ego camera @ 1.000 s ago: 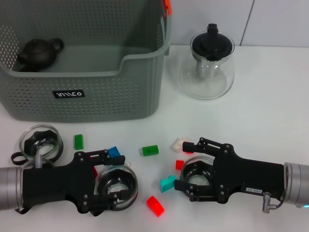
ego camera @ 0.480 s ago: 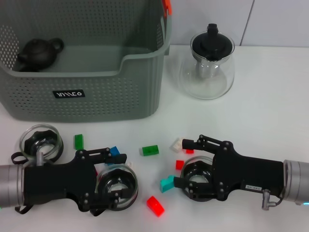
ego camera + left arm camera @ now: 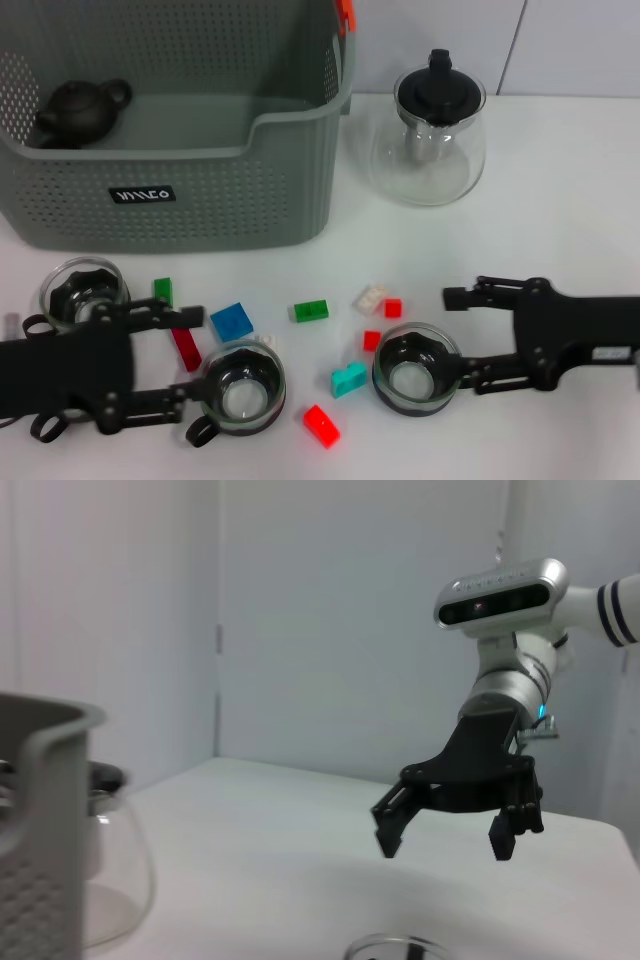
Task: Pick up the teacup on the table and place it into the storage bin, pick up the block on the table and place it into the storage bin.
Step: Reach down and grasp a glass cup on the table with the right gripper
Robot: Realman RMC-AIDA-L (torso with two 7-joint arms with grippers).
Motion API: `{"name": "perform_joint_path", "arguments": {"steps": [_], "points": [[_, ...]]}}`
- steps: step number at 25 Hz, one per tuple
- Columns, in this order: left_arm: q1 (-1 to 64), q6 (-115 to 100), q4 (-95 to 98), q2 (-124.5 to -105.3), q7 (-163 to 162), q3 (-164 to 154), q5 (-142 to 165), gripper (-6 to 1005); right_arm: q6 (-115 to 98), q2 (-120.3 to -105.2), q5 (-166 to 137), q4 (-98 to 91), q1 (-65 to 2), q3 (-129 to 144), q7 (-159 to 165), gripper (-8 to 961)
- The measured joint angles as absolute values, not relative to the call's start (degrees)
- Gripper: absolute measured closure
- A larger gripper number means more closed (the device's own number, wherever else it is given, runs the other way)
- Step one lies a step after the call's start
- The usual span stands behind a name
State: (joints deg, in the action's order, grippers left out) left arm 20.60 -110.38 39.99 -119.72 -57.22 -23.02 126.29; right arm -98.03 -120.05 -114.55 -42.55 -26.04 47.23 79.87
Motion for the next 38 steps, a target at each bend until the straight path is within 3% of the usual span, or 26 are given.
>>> {"name": "perform_joint_path", "arguments": {"steps": [9, 19, 21, 29, 38], "points": [[18.33, -111.93, 42.00, -119.65, -57.06, -17.94, 126.30, 267, -112.16, -120.07, -134.71, -68.14, -34.74, 48.34, 106.77, 138], [17.53, -111.06, 41.49, -119.94, -57.16, -17.60, 126.30, 267, -112.12, -121.46, -143.31, -73.08, -46.45, 70.29, 120.12, 159], [17.24, -110.82, 41.43, -120.07, -57.09, -17.50, 126.30, 267, -109.93, -121.61, -141.75, -73.01, -47.14, 75.06, 121.69, 163], [16.67, -110.55, 41.29, -120.32, -57.05, -17.25, 126.30, 267, -100.13, -121.55, -140.49, -70.60, -47.25, 90.52, 125.86, 393], [16.52, -110.39, 40.69, -120.32, -56.97, -16.90, 126.30, 267, -91.61, -121.25, -140.22, -66.57, -45.41, 98.36, 128.03, 448]]}}
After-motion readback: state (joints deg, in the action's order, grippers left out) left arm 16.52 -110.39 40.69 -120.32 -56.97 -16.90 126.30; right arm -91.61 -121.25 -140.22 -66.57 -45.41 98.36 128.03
